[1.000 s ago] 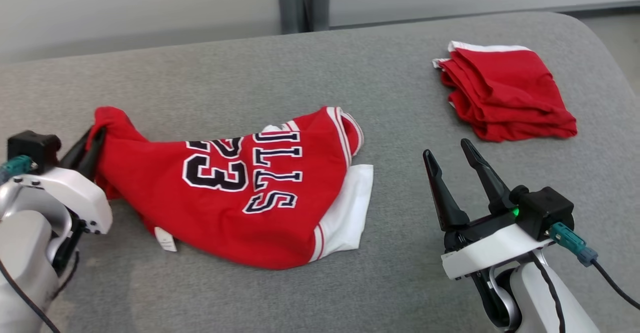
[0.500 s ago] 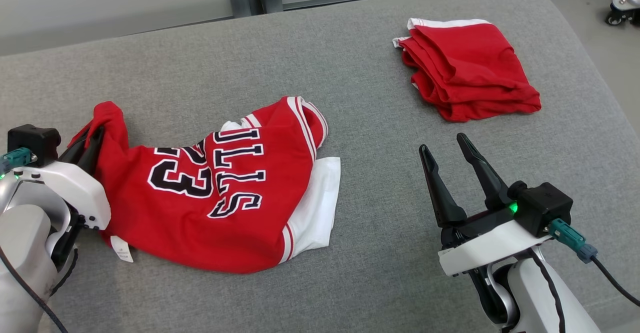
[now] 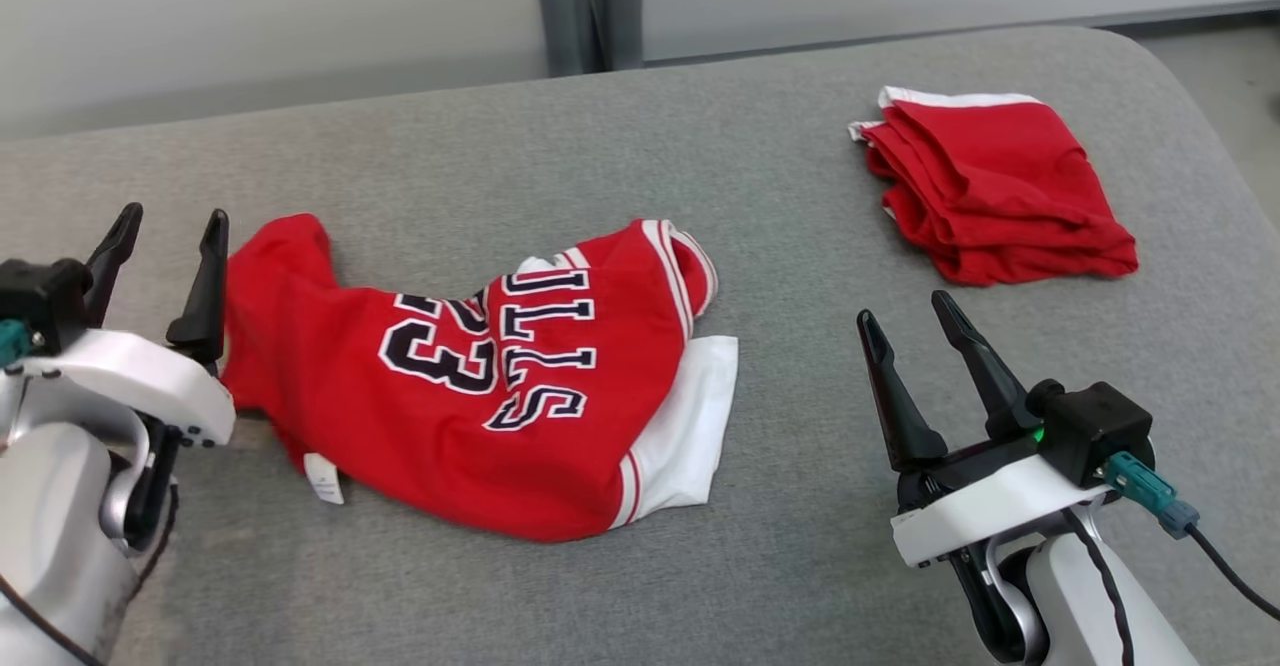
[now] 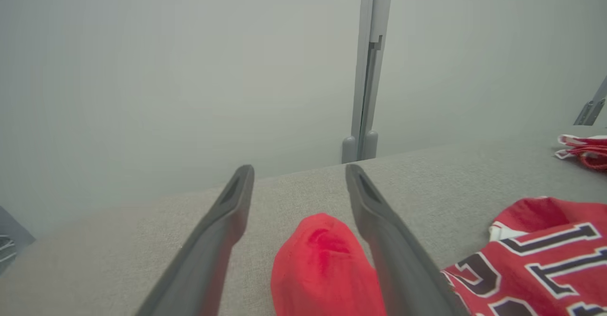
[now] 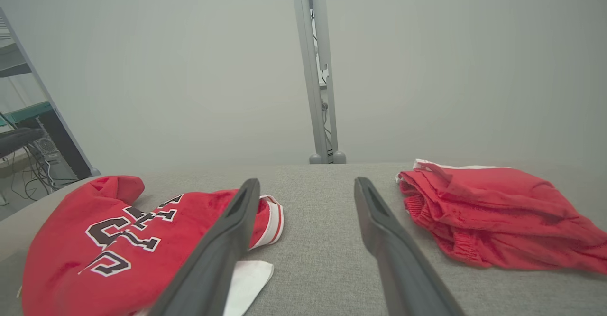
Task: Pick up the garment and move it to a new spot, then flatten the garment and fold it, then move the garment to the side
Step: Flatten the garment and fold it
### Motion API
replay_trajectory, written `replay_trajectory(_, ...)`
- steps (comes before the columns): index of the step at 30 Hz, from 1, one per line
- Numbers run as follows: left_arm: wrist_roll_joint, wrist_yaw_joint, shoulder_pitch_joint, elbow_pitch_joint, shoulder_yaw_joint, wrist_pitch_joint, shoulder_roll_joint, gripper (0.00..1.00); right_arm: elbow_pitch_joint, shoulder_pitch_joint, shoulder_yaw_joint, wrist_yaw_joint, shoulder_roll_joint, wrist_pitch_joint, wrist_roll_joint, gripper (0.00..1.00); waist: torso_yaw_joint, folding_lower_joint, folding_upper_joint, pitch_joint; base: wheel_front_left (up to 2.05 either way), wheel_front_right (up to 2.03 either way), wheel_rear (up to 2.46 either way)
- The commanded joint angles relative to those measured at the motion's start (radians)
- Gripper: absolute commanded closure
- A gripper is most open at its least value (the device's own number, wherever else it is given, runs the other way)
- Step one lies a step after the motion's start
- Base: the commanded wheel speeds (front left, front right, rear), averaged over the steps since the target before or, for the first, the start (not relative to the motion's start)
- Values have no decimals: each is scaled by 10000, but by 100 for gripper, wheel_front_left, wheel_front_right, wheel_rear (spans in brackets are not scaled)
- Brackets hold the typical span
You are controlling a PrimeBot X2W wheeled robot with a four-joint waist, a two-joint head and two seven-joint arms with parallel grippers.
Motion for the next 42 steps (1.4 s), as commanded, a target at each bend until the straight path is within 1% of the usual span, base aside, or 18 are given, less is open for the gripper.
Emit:
replay_trajectory(1,202,71,403,-327,324,-42,-116,0,34,102,-25,1,-50,-16,-72,0,214,0,-1,-177,0,0,0)
replay_trajectory(4,794,160,1275,-1464,1388,-43,-533,0,123,160,-77,1,-52,-16,-82,0,439,0,-1,-317,0,0,0)
replay_trajectory(8,1518,130,2363,-2792,2542,-36,-1246,0,219,204,-171,1,-60,-16,-108,0,729,0,-1,-453,0,0,0)
replay_trajectory(13,2427,10,3529,-4028,3461,-36,-2107,0,371,293,-259,1,-93,-16,-106,0,1016,0,-1,-587,0,0,0)
replay_trajectory(14,2620,-11,3739,-4167,3561,-36,-2236,0,402,317,-281,1,-102,-16,-93,0,1076,0,-1,-608,0,0,0)
replay_trajectory(15,2620,-11,3739,-4167,3561,-36,-2236,0,402,317,-281,1,-102,-16,-93,0,1076,0,-1,-608,0,0,0)
replay_trajectory(16,2876,-18,3940,-4249,3621,-35,-2318,0,437,339,-281,1,-107,-16,-88,0,1133,0,-1,-625,0,0,0)
replay_trajectory(18,3362,96,4253,-4519,3682,-36,-2541,0,514,371,-309,1,-123,-15,-85,0,1251,0,-1,-671,0,0,0)
replay_trajectory(19,3473,162,4444,-4624,3766,-36,-2688,0,550,371,-320,1,-141,-16,-82,0,1298,0,-1,-696,0,0,0)
replay_trajectory(28,4147,236,5494,-5263,4549,-37,-3469,0,1327,393,-381,1,-322,-6,-59,0,1716,0,-1,-922,0,0,0)
replay_trajectory(31,4247,84,5660,-5270,4656,-37,-3691,0,1611,411,-373,1,-331,53,-67,0,1855,0,-1,-994,0,0,0)
replay_trajectory(36,4412,-174,5649,-5015,4756,-37,-3849,0,2221,301,-249,1,-386,404,70,0,2054,0,-1,-1134,0,0,0)
replay_trajectory(42,4568,-293,5597,-4972,4897,-37,-4006,0,3103,-241,156,1,-596,1052,271,0,2225,0,-1,-1193,0,0,0)
